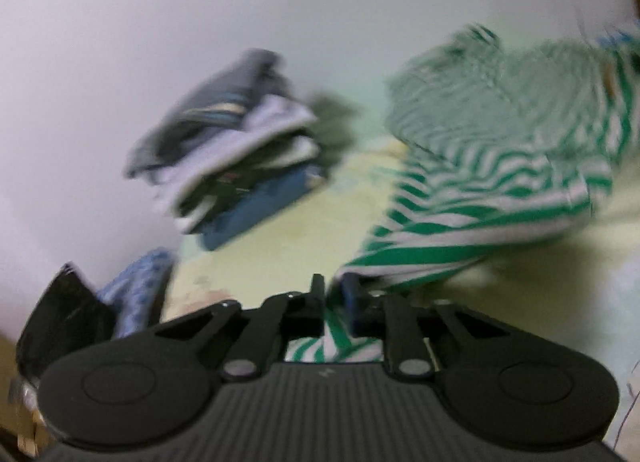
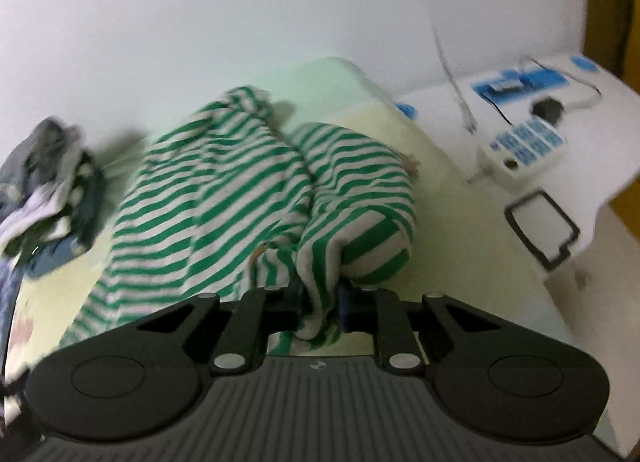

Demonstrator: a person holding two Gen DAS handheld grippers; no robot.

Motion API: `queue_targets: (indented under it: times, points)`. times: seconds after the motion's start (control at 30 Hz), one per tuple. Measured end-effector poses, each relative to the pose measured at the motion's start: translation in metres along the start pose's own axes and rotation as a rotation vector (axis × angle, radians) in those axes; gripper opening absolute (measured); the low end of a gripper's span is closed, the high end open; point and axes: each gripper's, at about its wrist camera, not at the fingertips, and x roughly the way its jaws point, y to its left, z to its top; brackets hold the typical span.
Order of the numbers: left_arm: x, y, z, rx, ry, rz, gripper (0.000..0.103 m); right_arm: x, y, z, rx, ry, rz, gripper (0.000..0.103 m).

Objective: Fold clothes

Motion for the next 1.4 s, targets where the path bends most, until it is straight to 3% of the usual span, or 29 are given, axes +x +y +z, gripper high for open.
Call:
queue_targets:
  times: [0.07, 0.17, 0.23, 0.27, 0.4, 0.5, 0.57, 0.73, 0.83, 0.93, 0.97, 1.0, 1.07, 1.13, 1.17, 1.27, 1.33, 1.37, 1.4]
  points:
    - [-0.014, 0.017, 0.003, -0.035, -0.023, 0.079, 0.001, -0.014, 0.002, -0.002, -0.023, 0.003, 0.064, 0.015]
    - [-0.024, 0.049, 0.003, -0.138, 0.015, 0.021, 0.001, -0.035, 0.008, -0.006, -0.077, -0.007, 0.158, 0.015]
    - [-0.030, 0.053, -0.004, -0.151, 0.032, -0.057, 0.001, -0.045, 0.015, -0.008, -0.121, -0.018, 0.197, 0.015]
    - [-0.034, 0.048, -0.010, -0.130, 0.031, -0.079, 0.003, -0.048, 0.018, -0.008, -0.140, -0.023, 0.198, 0.015]
    - [-0.033, 0.007, -0.029, 0.026, 0.032, -0.147, 0.027, -0.049, 0.012, -0.007, -0.157, -0.025, 0.156, 0.015]
    - [-0.022, -0.029, -0.041, 0.159, 0.037, -0.183, 0.032, -0.045, -0.002, -0.005, -0.118, 0.002, 0.130, 0.015]
    - [-0.003, -0.040, -0.043, 0.236, 0.060, -0.167, 0.032, -0.043, -0.007, -0.006, -0.115, 0.017, 0.115, 0.015]
    - [0.027, -0.031, -0.034, 0.229, 0.119, -0.146, 0.034, -0.042, -0.011, -0.015, -0.145, 0.035, 0.106, 0.016]
    - [0.022, -0.037, -0.033, 0.294, 0.065, -0.150, 0.055, -0.040, -0.012, -0.022, -0.164, 0.040, 0.099, 0.018]
    - [0.027, -0.046, -0.033, 0.336, 0.012, -0.090, 0.062, -0.032, -0.012, -0.025, -0.177, 0.057, 0.088, 0.031]
    - [0.032, -0.046, -0.031, 0.331, 0.010, -0.080, 0.063, -0.028, -0.013, -0.026, -0.173, 0.070, 0.088, 0.043]
    - [0.037, -0.046, -0.028, 0.324, 0.010, -0.073, 0.063, -0.024, -0.014, -0.026, -0.164, 0.089, 0.090, 0.054]
    - [0.045, -0.045, -0.024, 0.309, 0.019, -0.065, 0.060, -0.014, -0.016, -0.027, -0.142, 0.125, 0.097, 0.063]
    - [0.051, -0.046, -0.020, 0.295, 0.036, -0.064, 0.042, -0.005, -0.020, -0.028, -0.111, 0.146, 0.096, 0.064]
    - [0.052, -0.048, -0.019, 0.296, 0.048, -0.069, 0.029, -0.002, -0.021, -0.029, -0.102, 0.149, 0.092, 0.065]
    - [0.041, -0.055, -0.016, 0.286, 0.037, -0.024, 0.019, 0.007, -0.024, -0.031, -0.073, 0.159, 0.079, 0.067]
    - [0.034, -0.058, -0.014, 0.273, 0.028, 0.006, 0.018, 0.013, -0.027, -0.033, -0.054, 0.165, 0.071, 0.066]
    - [0.026, -0.053, -0.011, 0.232, 0.016, 0.018, 0.018, 0.016, -0.028, -0.034, -0.044, 0.169, 0.067, 0.060]
    - [0.019, -0.047, -0.007, 0.191, 0.004, 0.031, 0.018, 0.015, -0.028, -0.033, -0.042, 0.162, 0.073, 0.041]
